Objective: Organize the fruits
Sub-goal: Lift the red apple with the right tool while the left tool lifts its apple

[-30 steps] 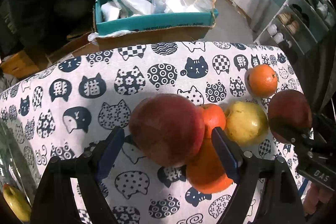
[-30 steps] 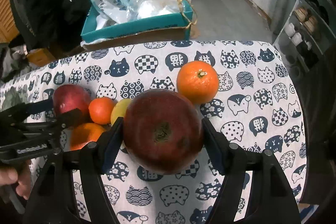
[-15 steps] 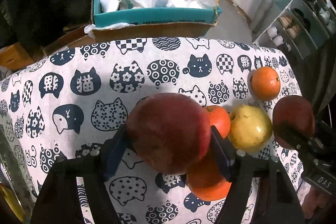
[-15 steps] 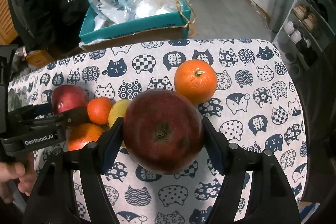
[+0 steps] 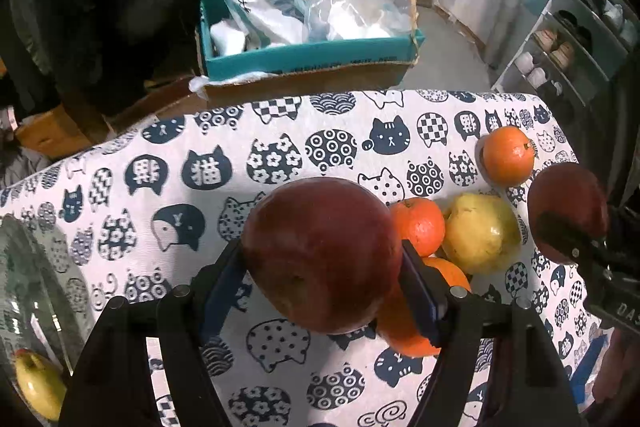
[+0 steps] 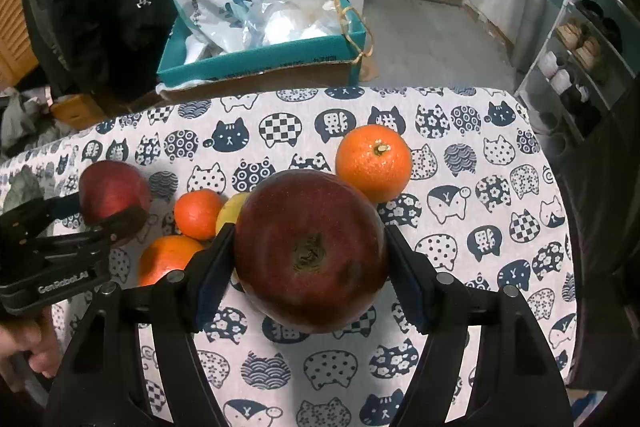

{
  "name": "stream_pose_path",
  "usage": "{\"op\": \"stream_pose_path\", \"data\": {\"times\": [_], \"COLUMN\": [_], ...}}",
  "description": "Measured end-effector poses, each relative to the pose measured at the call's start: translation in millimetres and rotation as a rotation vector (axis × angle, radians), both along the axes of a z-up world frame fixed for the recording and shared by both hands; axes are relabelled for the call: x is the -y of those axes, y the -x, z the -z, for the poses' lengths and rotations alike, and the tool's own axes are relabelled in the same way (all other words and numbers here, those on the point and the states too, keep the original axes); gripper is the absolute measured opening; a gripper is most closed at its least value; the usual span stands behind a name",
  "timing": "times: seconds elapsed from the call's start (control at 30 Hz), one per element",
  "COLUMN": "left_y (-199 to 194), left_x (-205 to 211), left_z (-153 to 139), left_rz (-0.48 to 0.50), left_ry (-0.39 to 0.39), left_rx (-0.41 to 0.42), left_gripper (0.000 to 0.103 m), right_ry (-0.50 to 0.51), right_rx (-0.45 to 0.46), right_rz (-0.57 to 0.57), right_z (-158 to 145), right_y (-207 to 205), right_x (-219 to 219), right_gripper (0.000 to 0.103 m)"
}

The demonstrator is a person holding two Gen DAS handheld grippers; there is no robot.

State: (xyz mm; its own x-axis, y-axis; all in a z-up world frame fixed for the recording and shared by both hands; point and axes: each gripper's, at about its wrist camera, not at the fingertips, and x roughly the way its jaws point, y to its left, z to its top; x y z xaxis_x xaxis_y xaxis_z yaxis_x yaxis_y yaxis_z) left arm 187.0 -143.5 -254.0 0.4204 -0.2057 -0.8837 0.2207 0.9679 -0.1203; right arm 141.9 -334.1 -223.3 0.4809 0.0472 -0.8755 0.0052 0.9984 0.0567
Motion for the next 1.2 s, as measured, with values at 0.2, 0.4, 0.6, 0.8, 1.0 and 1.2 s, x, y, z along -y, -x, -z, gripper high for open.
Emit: {"op": "stream_pose_path", "data": {"times": [0.2, 0.4, 0.6, 0.8, 1.0, 1.2], "left_y": [10.9, 26.1, 37.9, 48.3, 56.2, 62.7], "left_x": [-9.4, -16.3, -26.6, -42.5, -59.7, -80.8], "left_z": [-16.1, -38.7, -60.5, -82.4, -96.6, -110.8], "left_rz": [-0.009, -0.001, -0.007, -0.031, -0.059, -0.093], "left_ry": [-0.014, -0.032, -0.024, -0.003, 0.008, 0.021], "left_rx": [0.032, 0.091, 0.127, 0.157, 0.178, 0.194], "left_gripper": [0.076, 0.076, 0.076, 0.076, 0.076, 0.076], "right_ry": [0.003, -0.007, -0.015, -0.014, -0.024, -0.037], "right_rx": [0.023, 0.054, 0.087, 0.12, 0.153, 0.183], "right_rz": [-0.009, -0.018, -0.03, -0.052, -0.071, -0.105], "right_z": [-9.7, -24.5, -40.9, -56.1, -72.5, -87.8], "right_y": [4.2, 8.5, 12.2, 16.4, 19.4, 20.9], "right_x": [-6.0, -12.3, -21.2, -33.5, -46.3, -65.5], "right_gripper": [0.072, 0.072, 0.072, 0.072, 0.072, 0.072]}}
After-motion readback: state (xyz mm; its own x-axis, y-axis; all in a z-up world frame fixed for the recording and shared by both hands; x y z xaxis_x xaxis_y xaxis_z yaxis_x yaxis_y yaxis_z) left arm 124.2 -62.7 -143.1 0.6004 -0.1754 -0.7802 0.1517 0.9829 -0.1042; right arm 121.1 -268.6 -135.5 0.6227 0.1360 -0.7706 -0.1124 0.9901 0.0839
